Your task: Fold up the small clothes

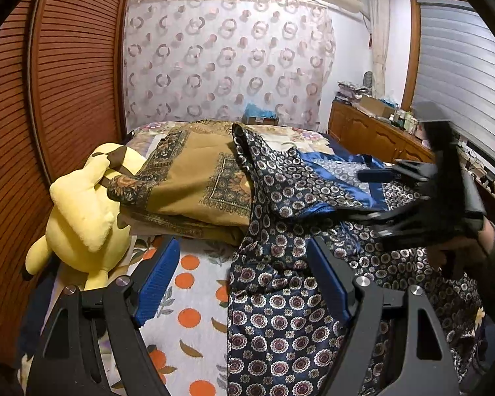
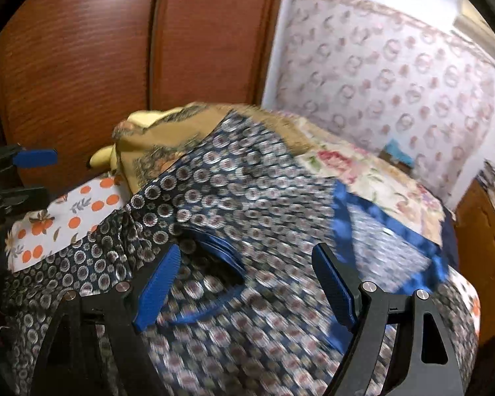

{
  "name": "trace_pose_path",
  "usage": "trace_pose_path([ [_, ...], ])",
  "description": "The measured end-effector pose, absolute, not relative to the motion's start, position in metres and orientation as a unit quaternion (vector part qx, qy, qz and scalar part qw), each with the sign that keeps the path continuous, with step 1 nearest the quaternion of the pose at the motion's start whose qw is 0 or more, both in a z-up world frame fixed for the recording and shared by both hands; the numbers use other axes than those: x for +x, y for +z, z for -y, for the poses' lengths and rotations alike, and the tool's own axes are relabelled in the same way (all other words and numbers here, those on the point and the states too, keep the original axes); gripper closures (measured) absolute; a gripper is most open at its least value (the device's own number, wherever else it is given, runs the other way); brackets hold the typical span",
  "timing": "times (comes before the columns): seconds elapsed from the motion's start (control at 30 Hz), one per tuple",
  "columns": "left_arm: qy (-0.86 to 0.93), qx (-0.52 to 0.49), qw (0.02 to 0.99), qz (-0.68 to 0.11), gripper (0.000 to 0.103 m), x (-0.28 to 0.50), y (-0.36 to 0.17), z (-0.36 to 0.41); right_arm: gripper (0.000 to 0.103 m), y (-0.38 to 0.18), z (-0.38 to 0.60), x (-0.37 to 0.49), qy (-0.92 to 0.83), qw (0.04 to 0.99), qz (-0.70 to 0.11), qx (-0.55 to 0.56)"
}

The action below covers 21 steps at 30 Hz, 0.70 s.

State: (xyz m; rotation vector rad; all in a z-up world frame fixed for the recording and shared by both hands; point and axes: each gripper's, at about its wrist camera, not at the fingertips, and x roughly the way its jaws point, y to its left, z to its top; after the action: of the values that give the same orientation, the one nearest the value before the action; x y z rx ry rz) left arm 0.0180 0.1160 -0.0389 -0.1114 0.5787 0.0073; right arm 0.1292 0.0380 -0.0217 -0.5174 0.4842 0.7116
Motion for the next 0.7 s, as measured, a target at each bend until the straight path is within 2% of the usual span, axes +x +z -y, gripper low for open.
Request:
trace_pose_path([
  [0.2, 0.002, -0.069, 0.955, -0.287, 0.023, 0.018, -0.044, -0.122, 0.020, -0.044, -0.083, 0.154, 0.339, 0.850, -0.270, -0.299],
  [0.3, 0.002, -0.072, 0.956, -0.283, 0.023, 0.017, -0.044, -0.122, 0.025, -0.045, -0.090, 0.168, 0.315, 0.852, -0.275, -0.316],
  [0.7, -0.004, -0.069, 0.957, -0.281, 0.023, 0.025, -0.045, -0.114, 0.026, 0.000, -0.032, 0.203, 0.242, 0.904, -0.266, -0.231],
])
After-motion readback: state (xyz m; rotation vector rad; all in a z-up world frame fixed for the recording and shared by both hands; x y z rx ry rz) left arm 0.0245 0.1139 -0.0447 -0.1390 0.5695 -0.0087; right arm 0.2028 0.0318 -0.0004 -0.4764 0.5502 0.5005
